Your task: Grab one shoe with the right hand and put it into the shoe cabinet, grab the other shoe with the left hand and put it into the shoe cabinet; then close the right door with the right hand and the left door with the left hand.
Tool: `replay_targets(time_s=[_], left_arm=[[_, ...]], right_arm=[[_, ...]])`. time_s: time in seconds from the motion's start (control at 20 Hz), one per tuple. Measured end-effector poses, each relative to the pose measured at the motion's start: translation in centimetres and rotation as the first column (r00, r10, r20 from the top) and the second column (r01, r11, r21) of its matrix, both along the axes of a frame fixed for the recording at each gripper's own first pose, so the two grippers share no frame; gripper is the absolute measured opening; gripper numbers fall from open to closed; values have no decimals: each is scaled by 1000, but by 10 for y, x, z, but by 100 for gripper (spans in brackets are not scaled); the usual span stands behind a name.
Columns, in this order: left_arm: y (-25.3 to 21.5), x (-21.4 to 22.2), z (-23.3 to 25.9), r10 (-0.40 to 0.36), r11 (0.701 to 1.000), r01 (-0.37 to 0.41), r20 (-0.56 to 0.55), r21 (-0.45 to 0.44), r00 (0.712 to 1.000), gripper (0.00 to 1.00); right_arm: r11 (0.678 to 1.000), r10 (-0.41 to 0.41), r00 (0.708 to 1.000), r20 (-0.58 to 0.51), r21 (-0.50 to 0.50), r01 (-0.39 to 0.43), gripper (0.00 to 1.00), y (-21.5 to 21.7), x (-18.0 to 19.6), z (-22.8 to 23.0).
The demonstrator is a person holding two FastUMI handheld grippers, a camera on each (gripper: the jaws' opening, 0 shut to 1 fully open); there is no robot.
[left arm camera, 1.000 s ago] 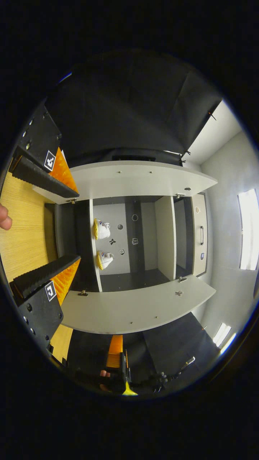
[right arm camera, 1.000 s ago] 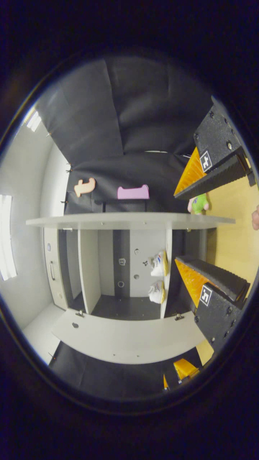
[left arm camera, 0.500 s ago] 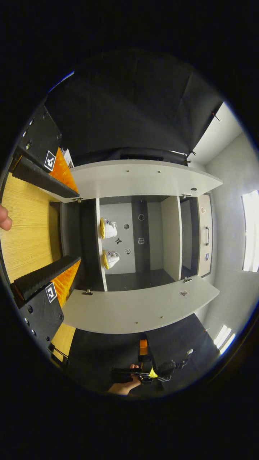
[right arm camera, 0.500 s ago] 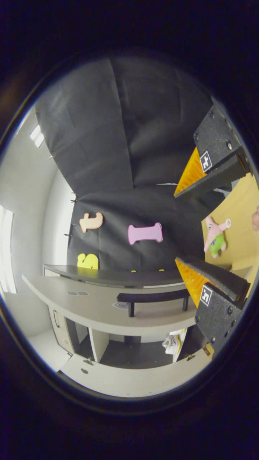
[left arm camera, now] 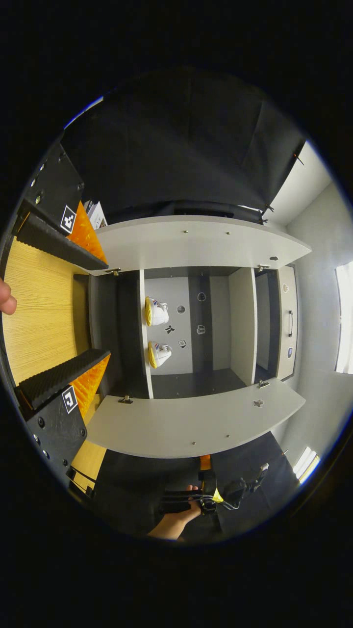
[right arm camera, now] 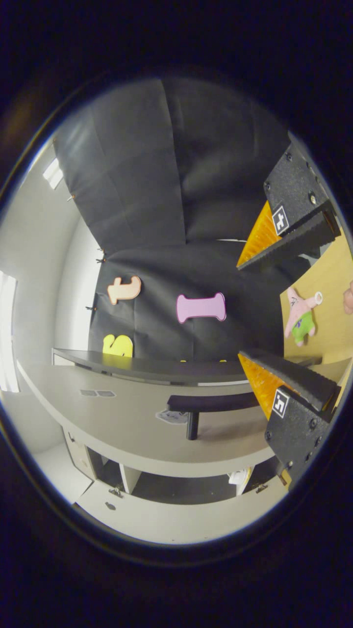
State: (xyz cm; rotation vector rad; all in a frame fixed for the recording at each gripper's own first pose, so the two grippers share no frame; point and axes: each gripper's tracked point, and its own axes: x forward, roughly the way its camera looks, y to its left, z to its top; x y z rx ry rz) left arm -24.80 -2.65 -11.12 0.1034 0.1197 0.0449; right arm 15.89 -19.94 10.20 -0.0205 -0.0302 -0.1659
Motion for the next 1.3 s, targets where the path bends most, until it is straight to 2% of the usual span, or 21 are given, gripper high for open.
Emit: replay_targets(time_s=[0.15, 0.35, 0.5, 0.75, 1.1, 1.3], left_arm=[[-2, 3, -2, -7, 1000, 7, -7, -5, 1000, 96], [-6, 9, 2, -28, 1000, 28, 4, 5, 1000, 96], [-5, 10, 1, -33, 999, 33, 2, 10, 999, 96], [4, 11, -3, -13, 1000, 13, -9, 7, 1000, 96], [25, 8, -6, 29, 1000, -28, -11, 14, 1000, 96], [51, 3, -3, 87, 996, -87, 3, 13, 996, 96]], right_arm=[[999, 34, 999, -4, 24, -34, 97, 15, -4, -4], [999, 39, 999, 16, -20, -38, 97, 41, -10, 0], [996, 87, 996, 16, 15, -87, 96, 73, -5, -3], [988, 147, 989, 25, 35, -148, 97, 127, 0, -5], [970, 233, 972, 29, 64, -235, 98, 201, 35, -4], [970, 238, 968, 77, 30, -241, 98, 206, 16, 14]])
